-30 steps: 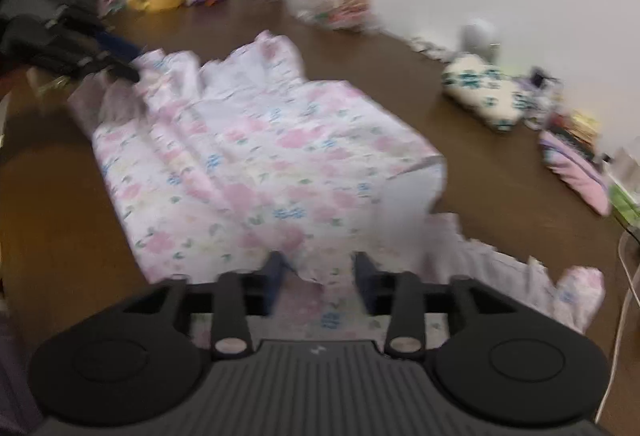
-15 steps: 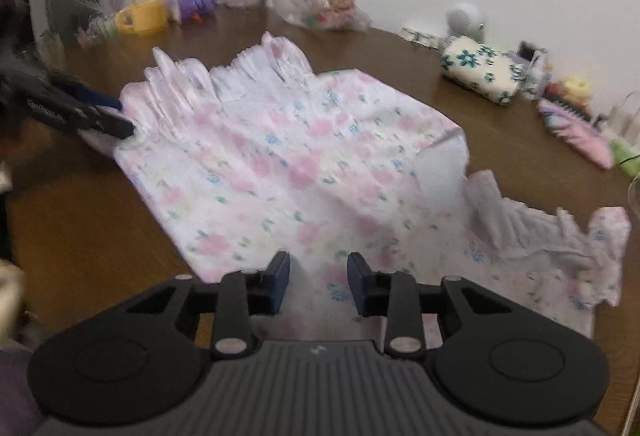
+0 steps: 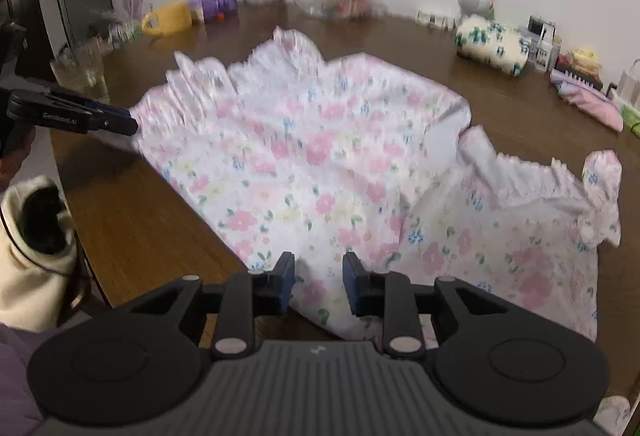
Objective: Fold clothes
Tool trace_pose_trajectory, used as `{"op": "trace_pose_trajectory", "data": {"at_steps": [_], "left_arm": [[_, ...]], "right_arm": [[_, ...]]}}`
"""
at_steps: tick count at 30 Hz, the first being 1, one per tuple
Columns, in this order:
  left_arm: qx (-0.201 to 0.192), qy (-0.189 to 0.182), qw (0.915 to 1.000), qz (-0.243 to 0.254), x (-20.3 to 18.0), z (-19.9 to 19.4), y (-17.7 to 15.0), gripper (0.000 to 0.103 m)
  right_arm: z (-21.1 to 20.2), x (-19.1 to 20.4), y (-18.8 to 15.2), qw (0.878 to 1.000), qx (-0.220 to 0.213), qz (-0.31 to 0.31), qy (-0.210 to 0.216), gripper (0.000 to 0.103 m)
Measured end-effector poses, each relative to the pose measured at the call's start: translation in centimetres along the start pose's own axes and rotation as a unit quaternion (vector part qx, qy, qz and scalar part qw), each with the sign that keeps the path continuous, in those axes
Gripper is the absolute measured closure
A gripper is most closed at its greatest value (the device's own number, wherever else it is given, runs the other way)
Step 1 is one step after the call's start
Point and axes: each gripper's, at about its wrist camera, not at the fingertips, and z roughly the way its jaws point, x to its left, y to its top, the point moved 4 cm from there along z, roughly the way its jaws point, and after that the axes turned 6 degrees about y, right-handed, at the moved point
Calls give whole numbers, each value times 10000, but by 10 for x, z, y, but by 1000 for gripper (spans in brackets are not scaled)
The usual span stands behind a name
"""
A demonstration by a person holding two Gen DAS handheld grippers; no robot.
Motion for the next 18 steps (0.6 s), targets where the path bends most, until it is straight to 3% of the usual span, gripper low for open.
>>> {"op": "trace_pose_trajectory", "data": {"at_steps": [3,4,6,9,11,13,15,16,18], "left_arm": [[-163,-250,9993,230,-24,11,22,54],[-20,-268,9989,381,-34,24,24,54],[341,-117,9972,650,-45,52,20,59],[630,117,9966,513,-36,81,10,69],[555,-111,9978,344,-34,80,17,73],[453,-385,9981,188,-35,77,26,69],[350,-676,9970,121,-39,77,36,51],[300,-837,9959,165,-45,81,42,51],[421,-701,9959,398,-58,97,43,53]], "right_arm": [[-4,-3,13,9994,-332,5,-98,77],[1,-3,16,9993,-362,12,-123,78],[17,-4,18,9995,-265,44,-165,86],[33,-12,15,9992,-156,78,-355,90],[35,-23,10,9986,-72,229,-479,90],[31,-32,12,9985,-20,393,-379,89],[27,-31,20,9992,-95,361,-165,89],[27,-29,25,9994,-146,311,-86,89],[35,-21,36,9995,-280,119,-3,89]]}}
